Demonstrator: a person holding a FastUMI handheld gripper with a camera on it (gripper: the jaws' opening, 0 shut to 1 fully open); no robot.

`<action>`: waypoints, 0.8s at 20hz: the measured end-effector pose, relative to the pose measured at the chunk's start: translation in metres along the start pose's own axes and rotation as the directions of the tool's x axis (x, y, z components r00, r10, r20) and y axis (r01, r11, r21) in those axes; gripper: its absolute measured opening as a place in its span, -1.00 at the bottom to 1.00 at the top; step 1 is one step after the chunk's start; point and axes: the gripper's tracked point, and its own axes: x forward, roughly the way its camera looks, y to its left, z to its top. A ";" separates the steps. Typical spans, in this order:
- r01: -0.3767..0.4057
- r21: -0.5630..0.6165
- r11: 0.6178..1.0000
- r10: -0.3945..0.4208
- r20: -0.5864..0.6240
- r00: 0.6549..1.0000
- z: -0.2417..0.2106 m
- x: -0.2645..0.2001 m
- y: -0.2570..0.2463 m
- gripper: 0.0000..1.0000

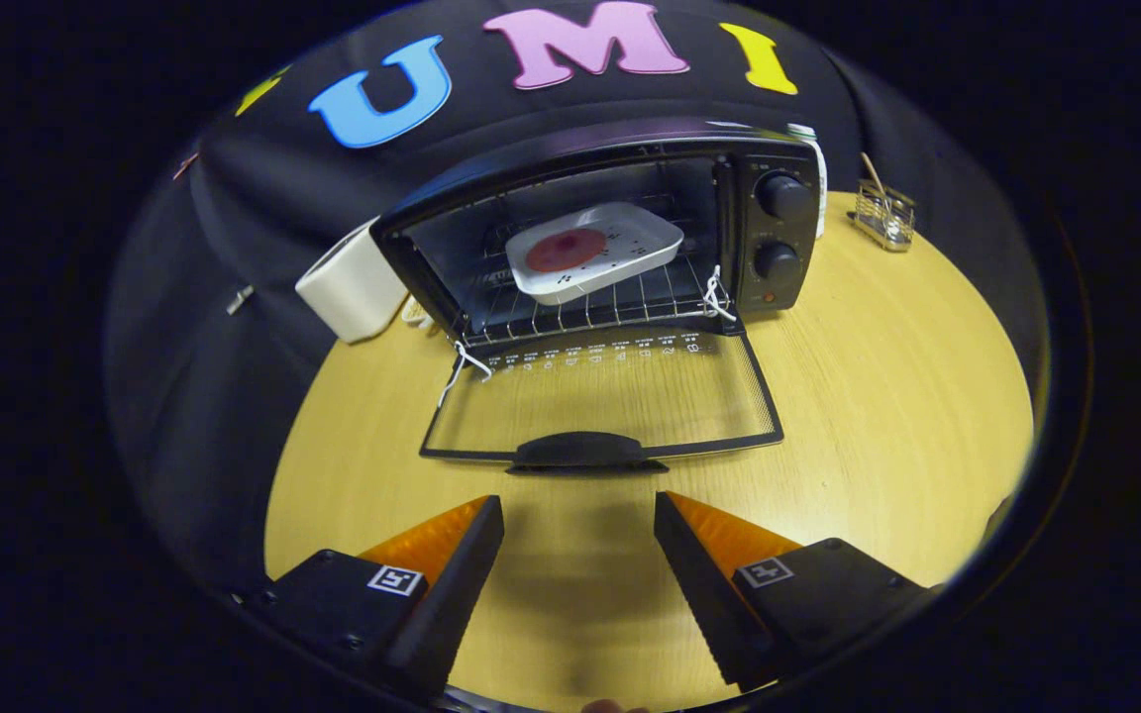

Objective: Open the toaster oven, put the food inside, and close the toaster oven door.

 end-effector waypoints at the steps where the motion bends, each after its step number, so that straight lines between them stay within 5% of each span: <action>1: 0.029 -0.024 0.999 -0.029 -0.013 0.999 -0.004 0.002 -0.006 0.98; 8: 0.171 -0.075 0.982 -0.177 -0.091 0.980 -0.014 0.030 -0.034 0.98; 16: 0.202 -0.090 0.975 -0.210 -0.096 0.973 -0.013 0.062 -0.023 1.00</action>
